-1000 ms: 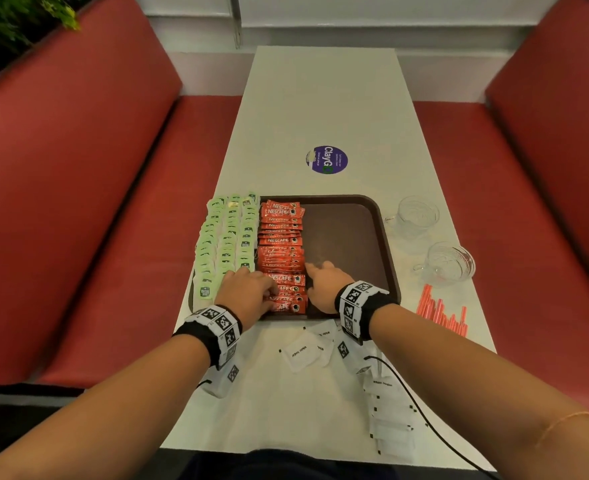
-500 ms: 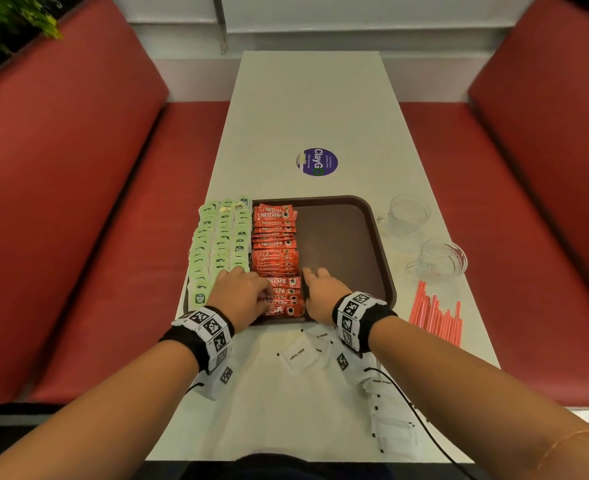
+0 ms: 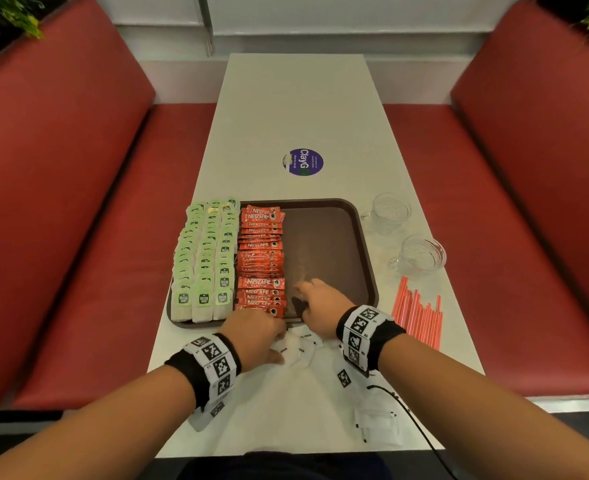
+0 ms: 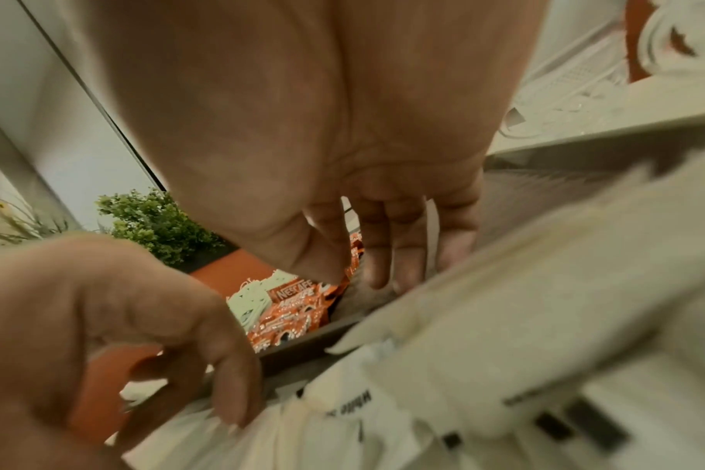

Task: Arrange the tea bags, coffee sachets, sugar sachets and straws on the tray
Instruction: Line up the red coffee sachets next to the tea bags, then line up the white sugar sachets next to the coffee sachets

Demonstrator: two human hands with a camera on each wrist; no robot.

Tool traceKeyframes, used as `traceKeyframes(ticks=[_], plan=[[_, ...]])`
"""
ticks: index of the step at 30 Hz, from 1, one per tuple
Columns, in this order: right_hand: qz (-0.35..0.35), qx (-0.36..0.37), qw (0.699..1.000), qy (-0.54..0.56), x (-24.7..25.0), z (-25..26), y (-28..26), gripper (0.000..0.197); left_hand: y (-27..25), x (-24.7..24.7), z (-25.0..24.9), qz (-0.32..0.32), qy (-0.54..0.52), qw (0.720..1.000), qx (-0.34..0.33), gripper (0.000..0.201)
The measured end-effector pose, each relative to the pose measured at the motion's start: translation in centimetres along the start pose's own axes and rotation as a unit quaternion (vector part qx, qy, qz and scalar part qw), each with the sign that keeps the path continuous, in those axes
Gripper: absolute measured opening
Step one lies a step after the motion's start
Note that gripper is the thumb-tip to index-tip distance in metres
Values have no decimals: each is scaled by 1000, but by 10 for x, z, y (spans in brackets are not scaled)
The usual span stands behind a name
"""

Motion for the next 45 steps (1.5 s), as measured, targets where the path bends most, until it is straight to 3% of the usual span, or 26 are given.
traceKeyframes(ticks=[5,8,11,15,19,23,26,30,37,40,45], plan=[[2,26,1000,-16,3,-9,-24,38,4,-5,-8,36,-28,999,-1,40],[13,50,999,-14,9,-14,-33,44,6,3,-10,43,-111,993,22,40],[32,79,996,21,20,-14,-39,50,7,19,-10,-17,-221,974,44,34],[-3,107,994,31,35,-10,-42,22,7,35,-17,-96,-311,945,45,11],[-28,126,990,56,40,-14,-47,24,9,36,-25,-114,-310,942,61,12],[-42,112,990,71,43,-20,-52,23,14,19,-27,-30,-232,968,85,21],[-59,107,989,79,45,-22,-53,32,15,0,-31,14,-127,991,42,35],[-72,83,991,79,44,-23,-48,44,17,-11,-34,19,-55,998,-12,44],[-76,27,990,117,37,-13,-36,20,21,-12,-24,10,-2,996,-89,37],[-76,22,987,140,32,-4,-33,17,19,-5,-14,-26,-54,994,-90,26],[-85,45,986,133,34,2,-29,16,21,29,15,-108,-231,967,6,10]])
Point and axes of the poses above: each hand's wrist, its own y-axis towards the middle knuckle, its own x-axis out of the back of the hand, z = x × y, the point moved 1 cm from there along y, towards the middle knuckle, and after that the axes turned 11 degrees about x, right-handed, at the moved point
